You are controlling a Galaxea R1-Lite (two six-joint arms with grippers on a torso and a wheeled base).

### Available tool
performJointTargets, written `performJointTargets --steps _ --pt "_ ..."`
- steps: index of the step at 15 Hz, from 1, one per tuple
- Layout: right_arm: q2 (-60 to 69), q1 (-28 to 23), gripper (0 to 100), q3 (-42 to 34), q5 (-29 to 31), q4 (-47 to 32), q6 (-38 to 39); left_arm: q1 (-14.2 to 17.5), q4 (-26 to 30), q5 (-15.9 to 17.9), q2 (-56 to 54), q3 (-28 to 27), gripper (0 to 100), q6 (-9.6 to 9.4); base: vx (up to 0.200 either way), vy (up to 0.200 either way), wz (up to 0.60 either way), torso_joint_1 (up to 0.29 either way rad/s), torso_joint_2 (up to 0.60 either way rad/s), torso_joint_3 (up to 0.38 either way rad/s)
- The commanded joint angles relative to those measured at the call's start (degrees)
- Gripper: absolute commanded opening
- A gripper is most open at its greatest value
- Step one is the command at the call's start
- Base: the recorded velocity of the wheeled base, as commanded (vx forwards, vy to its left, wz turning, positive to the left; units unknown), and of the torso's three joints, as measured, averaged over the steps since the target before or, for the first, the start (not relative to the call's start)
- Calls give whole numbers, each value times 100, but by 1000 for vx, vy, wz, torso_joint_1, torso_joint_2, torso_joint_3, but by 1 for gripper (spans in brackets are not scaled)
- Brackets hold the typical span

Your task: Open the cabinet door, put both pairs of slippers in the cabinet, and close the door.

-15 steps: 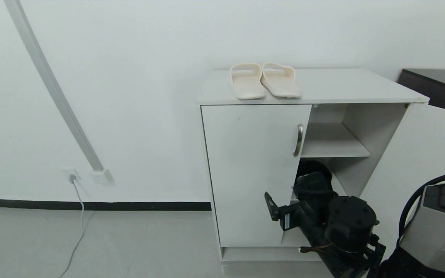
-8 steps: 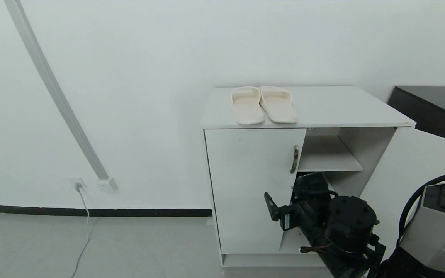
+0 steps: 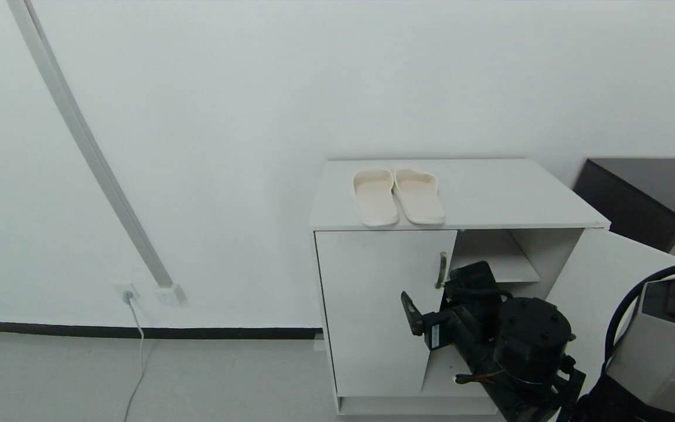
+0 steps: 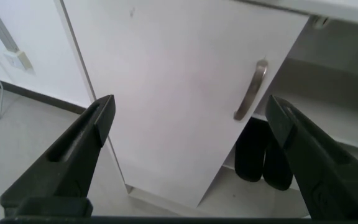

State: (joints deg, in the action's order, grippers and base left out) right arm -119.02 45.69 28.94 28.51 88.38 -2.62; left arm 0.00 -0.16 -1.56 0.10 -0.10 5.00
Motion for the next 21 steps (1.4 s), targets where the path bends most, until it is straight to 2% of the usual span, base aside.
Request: performJointTargets --steps 1,10,12,14,15,17,19,20,21 --pt "10 1 100 -2 5 4 -2 9 -2 -2 8 1 0 1 0 0 0 246 -569 -330" --pt "10 19 100 -2 -21 30 -98 9 -2 -11 8 1 0 -34 0 0 0 229 -503 -279" --pt "-157 -166 100 -2 -584 162 -151 9 -2 7 8 1 0 -25 0 0 0 141 -322 -166" --pt "-236 -429 100 288 -663 162 -573 9 -2 7 8 1 0 -25 0 0 0 16 -30 -18" --pt "-174 -491 100 727 -663 -102 -599 9 -2 -2 8 1 0 -25 0 0 0 0 0 0" --pt "414 -623 100 1817 -654 -2422 -125 9 -2 7 8 1 0 -25 0 0 0 0 0 0" --pt "766 -429 100 2977 -549 -4672 904 0 -2 7 8 1 0 -25 0 0 0 0 0 0" --pt "775 -368 100 3417 -373 -5270 1203 0 -2 7 8 1 0 -25 0 0 0 0 0 0" --pt "713 -315 100 3645 -171 -5428 1290 0 -2 7 8 1 0 -25 0 0 0 0 0 0"
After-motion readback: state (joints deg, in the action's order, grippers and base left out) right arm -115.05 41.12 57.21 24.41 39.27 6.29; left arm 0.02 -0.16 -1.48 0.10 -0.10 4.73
